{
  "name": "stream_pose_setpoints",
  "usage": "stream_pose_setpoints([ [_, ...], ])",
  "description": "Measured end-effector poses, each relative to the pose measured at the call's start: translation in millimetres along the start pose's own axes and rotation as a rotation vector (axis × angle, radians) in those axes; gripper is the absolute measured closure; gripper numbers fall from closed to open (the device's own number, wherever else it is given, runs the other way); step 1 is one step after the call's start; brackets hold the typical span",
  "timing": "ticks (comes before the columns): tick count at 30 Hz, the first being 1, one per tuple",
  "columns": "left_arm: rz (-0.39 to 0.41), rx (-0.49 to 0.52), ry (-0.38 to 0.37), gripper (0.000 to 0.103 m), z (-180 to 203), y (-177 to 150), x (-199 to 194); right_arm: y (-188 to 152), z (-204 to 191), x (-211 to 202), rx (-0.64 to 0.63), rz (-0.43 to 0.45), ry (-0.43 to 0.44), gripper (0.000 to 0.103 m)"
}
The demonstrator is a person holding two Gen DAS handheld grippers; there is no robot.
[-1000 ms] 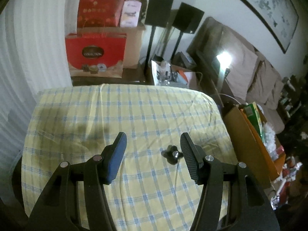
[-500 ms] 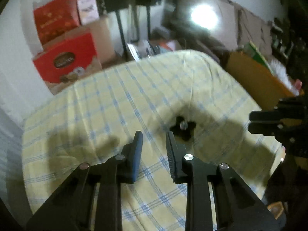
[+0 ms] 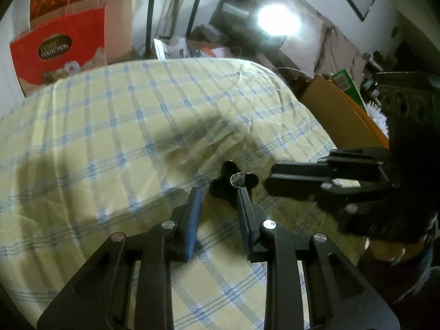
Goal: Organize objects
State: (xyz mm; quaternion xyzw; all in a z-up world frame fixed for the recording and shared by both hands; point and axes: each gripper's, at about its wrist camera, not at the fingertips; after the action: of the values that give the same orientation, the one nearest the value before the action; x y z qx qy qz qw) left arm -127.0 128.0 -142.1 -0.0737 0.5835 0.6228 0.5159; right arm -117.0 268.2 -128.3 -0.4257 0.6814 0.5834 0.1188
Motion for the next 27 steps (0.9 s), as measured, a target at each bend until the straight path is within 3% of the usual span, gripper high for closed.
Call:
stream_pose_setpoints([
  [7,0.008,0.020,-0.017,0.081,3.3,-2.3,5.5,-3.9,-6.1,20.4,-0.012,-0.023,0.047,0.086],
  [15,-0.009,0.114,-0.041,0.061,16.6,-7.6,3.6,2.5,1.6,18.9,0.048,0.002,0.076,0.086],
  [19,0.017,0.088,-0.044,0.054,16.0,-6.7,6.7,7.4,-6.1,18.2,0.037,-0.001,0.090,0.085],
  [23,0.042,0.075,-0.053,0.051,15.1,-6.8,7.3,12.4,-16.6,24.3,-0.004,-0.021,0.062,0.083],
  [27,0.066,0.065,-0.044,0.051,16.2,-5.5,10.5,17.6,-17.4,34.0,-0.031,-0.054,0.046,0.073],
])
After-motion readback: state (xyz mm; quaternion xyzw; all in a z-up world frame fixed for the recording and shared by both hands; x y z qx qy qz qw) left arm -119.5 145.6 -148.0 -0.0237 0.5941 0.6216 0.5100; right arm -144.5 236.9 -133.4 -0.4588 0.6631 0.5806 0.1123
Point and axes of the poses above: each gripper's, at about its wrist camera, not at the fingertips, and x roughly the way its jaws point, z to its right, y to its top, and after that the axes turned 10 degrees about z, right-handed
